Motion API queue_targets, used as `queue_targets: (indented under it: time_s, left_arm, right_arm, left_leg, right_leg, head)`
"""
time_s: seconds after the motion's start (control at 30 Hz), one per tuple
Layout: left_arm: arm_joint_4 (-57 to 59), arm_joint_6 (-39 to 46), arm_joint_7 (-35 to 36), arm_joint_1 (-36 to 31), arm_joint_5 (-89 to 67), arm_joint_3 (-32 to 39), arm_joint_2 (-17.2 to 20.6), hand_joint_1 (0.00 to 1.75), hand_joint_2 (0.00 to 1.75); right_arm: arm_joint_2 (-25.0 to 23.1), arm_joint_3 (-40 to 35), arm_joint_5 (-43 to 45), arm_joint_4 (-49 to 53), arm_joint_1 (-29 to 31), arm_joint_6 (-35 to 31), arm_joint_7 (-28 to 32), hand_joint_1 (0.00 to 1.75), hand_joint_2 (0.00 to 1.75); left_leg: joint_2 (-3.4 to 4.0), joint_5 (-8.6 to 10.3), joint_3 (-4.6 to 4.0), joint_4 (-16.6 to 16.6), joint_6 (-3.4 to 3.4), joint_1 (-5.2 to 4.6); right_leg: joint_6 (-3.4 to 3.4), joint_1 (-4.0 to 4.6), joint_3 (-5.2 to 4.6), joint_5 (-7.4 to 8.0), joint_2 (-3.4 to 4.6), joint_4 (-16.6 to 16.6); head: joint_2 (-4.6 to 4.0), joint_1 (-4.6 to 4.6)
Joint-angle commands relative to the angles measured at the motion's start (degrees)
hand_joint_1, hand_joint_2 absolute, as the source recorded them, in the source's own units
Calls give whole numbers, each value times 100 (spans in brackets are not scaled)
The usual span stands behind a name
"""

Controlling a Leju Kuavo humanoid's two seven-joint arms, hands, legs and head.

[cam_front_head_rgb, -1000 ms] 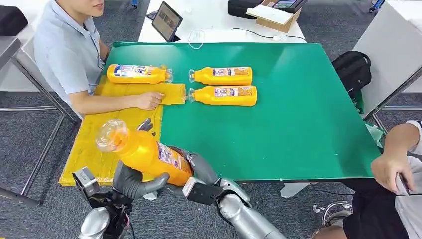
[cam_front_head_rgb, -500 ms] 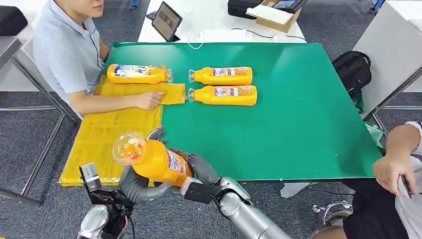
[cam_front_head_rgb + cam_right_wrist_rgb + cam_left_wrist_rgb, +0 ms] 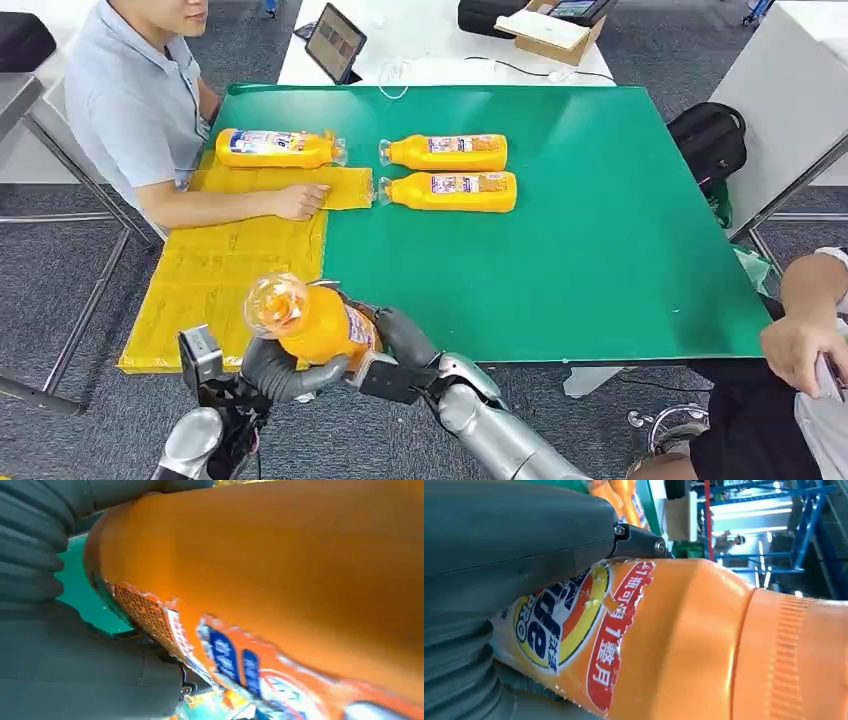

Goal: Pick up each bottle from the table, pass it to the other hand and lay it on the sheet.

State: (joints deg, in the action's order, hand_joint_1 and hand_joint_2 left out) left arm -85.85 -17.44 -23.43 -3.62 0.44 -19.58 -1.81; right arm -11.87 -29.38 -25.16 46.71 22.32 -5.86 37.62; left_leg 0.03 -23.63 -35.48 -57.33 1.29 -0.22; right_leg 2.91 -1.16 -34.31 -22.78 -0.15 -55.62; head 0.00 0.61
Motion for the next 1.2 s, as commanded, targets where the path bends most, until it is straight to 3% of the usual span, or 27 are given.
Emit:
queue_targets:
  time_s: [0.03, 0.1, 0.6, 0.63, 0.77, 0.87, 0.9, 1.1, 1.17, 1.2]
  left_arm:
    - [652, 1, 222, -213, 224, -85, -17, 175, 175]
    - [720, 74, 291, -275, 474, 60, -122, 175, 175]
    - [791, 274, 368, -411, 615, 169, -194, 175, 175]
    - [838, 426, 397, -497, 658, 248, -219, 175, 175]
    - [1215, 1398, 436, -1169, 673, 750, -124, 175, 175]
    - [1427, 1590, 414, -1545, 498, 1025, 145, 175, 175]
    - [1482, 1764, 374, -1644, 300, 1152, 246, 175, 175]
    - [1898, 2165, 479, -2033, -489, 1677, 581, 175, 175]
    - [2111, 2414, 491, -2185, -951, 1783, 667, 175, 175]
    - [2184, 2515, 509, -2241, -1157, 1819, 695, 175, 175]
  right_arm:
    - [-222, 72, 50, -97, 324, -292, -33, 0, 175]
    - [-207, 2, -90, 34, 275, -607, 111, 0, 175]
    - [-156, -55, -144, 132, 225, -796, 238, 0, 175]
    - [-130, -94, -180, 210, 190, -936, 238, 0, 0]
    - [137, -564, -42, 732, 40, -1644, 238, 0, 0]
    - [215, -545, 83, 794, 26, -1920, 238, 0, 0]
    - [254, -497, 66, 765, 28, -2110, 238, 0, 175]
    - [330, -146, 712, 1367, -223, -2651, 238, 0, 175]
    - [264, 56, 852, 1633, -343, -2807, 238, 0, 175]
    - [232, 124, 920, 1757, -401, -2819, 238, 0, 0]
  left_leg:
    - [3, -5, 12, 1, -6, 1]
    - [8, -8, 16, 0, -7, 2]
    - [0, -6, 14, -1, -7, 5]
    - [-1, -3, 9, 0, -5, 2]
    - [-15, -5, 11, -6, -9, 11]
    - [-11, -2, 10, -6, -10, 13]
    - [-10, 3, 9, 0, -8, 7]
    - [-11, -14, 41, -11, -29, 26]
    - [-6, 1, 15, -7, -20, 17]
    - [-8, -13, 31, -16, -27, 25]
  right_leg:
    - [-8, 1, 10, -5, 4, -1]
    - [-10, 3, 13, -5, 10, -1]
    - [-11, 5, 13, -7, -1, -1]
    - [-8, 2, 8, -4, -2, 0]
    - [-14, 11, 15, -8, -15, -2]
    - [-16, 13, 11, -5, -13, -2]
    - [-12, 7, 7, -2, -12, -1]
    - [-30, 25, 42, -23, -10, -11]
    - [-15, 15, 15, -8, -8, -9]
    - [-26, 23, 33, -22, -9, -17]
  head:
    - [0, 2]
    - [0, 0]
    - [0, 2]
    - [0, 2]
    - [0, 0]
    - [0, 0]
    - [0, 4]
    - [0, 2]
    - [0, 2]
    - [0, 2]
